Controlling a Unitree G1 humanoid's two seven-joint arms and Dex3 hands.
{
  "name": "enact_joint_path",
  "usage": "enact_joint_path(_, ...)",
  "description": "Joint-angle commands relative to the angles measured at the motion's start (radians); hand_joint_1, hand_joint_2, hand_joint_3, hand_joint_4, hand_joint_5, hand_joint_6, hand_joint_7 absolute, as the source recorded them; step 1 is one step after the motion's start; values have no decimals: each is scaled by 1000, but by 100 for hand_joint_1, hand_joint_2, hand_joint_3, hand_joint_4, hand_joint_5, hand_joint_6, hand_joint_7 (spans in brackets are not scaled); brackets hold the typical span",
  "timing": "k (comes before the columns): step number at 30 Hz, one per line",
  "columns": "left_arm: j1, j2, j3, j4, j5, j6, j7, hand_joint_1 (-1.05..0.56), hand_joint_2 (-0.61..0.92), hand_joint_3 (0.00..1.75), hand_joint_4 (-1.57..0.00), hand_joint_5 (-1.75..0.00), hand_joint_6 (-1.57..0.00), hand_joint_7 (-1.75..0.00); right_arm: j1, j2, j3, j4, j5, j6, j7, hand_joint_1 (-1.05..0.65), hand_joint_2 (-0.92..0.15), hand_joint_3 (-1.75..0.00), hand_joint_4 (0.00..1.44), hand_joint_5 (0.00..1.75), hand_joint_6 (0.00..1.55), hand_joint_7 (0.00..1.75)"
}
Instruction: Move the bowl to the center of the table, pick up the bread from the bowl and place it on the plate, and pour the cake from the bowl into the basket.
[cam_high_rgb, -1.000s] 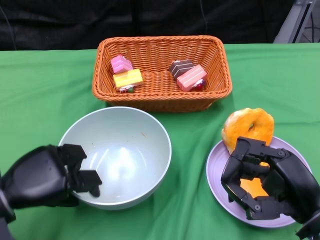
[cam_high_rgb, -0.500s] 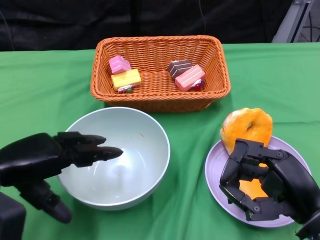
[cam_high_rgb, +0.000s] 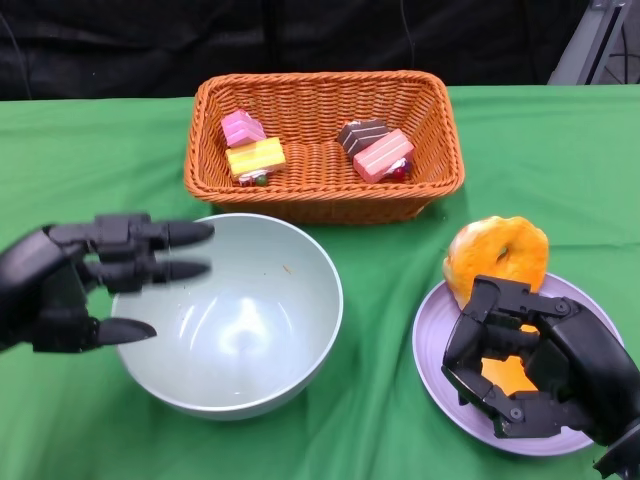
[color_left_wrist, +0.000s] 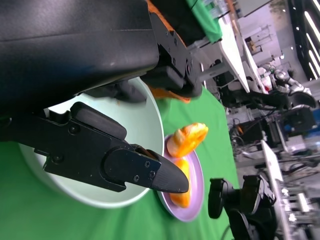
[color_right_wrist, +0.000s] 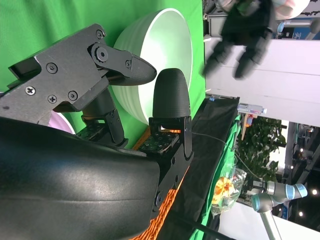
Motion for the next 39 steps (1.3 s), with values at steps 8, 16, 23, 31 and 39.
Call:
enact_joint_path(8, 49, -241, 248, -10, -17, 167, 110, -34, 92, 5, -81, -73, -96, -4, -44, -5, -44, 97, 25, -100, 18, -20, -58, -85, 73, 167, 63, 141)
enact_joint_path(16, 32, -319, 344, 46, 36, 158, 106, -14, 92, 21, -68, -122, -112, -10, -97, 0, -69, 159, 39, -146, 14, -23, -61, -80, 73, 168, 63, 143)
enact_joint_path(23, 7, -350, 386, 100, 74, 118, 93, 0, 87, 47, -65, -142, -78, -91, -134, -9, -81, 216, 13, -199, 9, -26, -60, -80, 73, 165, 63, 140)
enact_joint_path(31, -46, -350, 409, 208, 136, 1, 74, -7, 92, 35, -70, -146, -78, -95, -164, -19, -94, 235, 0, -205, 0, -26, -68, -67, 76, 162, 64, 136)
enact_joint_path(39, -59, -353, 411, 202, 167, -50, 68, -9, 92, 35, -72, -149, -81, -99, -172, -29, -93, 201, -26, -180, -28, -24, -67, -69, 79, 161, 67, 135)
